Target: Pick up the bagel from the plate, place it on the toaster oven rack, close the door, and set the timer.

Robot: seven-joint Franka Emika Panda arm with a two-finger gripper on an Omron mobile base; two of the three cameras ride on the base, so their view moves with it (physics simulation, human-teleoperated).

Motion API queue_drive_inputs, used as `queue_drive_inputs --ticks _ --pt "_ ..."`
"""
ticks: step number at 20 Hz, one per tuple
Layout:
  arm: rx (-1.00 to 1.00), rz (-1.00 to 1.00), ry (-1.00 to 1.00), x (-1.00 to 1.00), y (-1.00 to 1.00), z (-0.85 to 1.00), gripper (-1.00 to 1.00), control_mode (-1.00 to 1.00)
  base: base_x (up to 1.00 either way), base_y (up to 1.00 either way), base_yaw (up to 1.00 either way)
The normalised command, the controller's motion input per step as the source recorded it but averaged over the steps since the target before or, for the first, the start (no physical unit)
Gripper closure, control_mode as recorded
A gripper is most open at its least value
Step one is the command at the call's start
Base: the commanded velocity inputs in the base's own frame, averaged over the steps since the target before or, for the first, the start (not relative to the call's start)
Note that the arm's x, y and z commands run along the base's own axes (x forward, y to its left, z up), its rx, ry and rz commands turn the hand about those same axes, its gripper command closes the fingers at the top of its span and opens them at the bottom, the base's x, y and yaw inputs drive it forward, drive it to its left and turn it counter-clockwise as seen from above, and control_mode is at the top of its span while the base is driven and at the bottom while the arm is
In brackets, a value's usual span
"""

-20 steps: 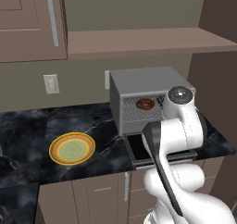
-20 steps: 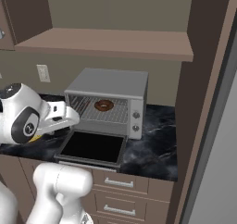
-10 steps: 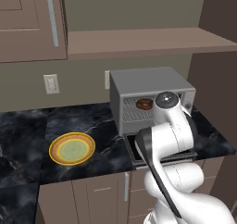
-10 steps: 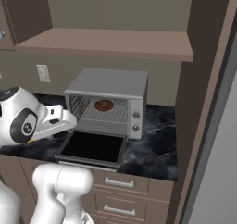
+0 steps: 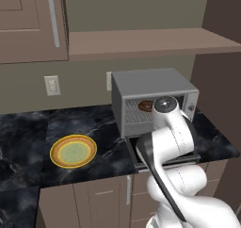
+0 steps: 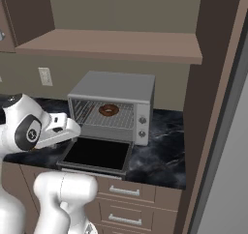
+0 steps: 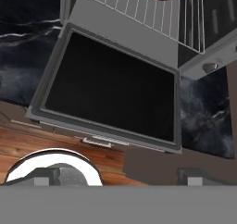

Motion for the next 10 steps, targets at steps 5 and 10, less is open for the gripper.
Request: queue_drive_inputs --ticks 5,10 --pt "0.00 0.00 -0.01 -0.12 0.05 -0.21 -1.00 -1.00 0.00 0.00 0.00" --pt "-0.02 0.00 0.00 -0.22 0.18 -0.13 -1.00 -1.00 0.00 0.00 0.00"
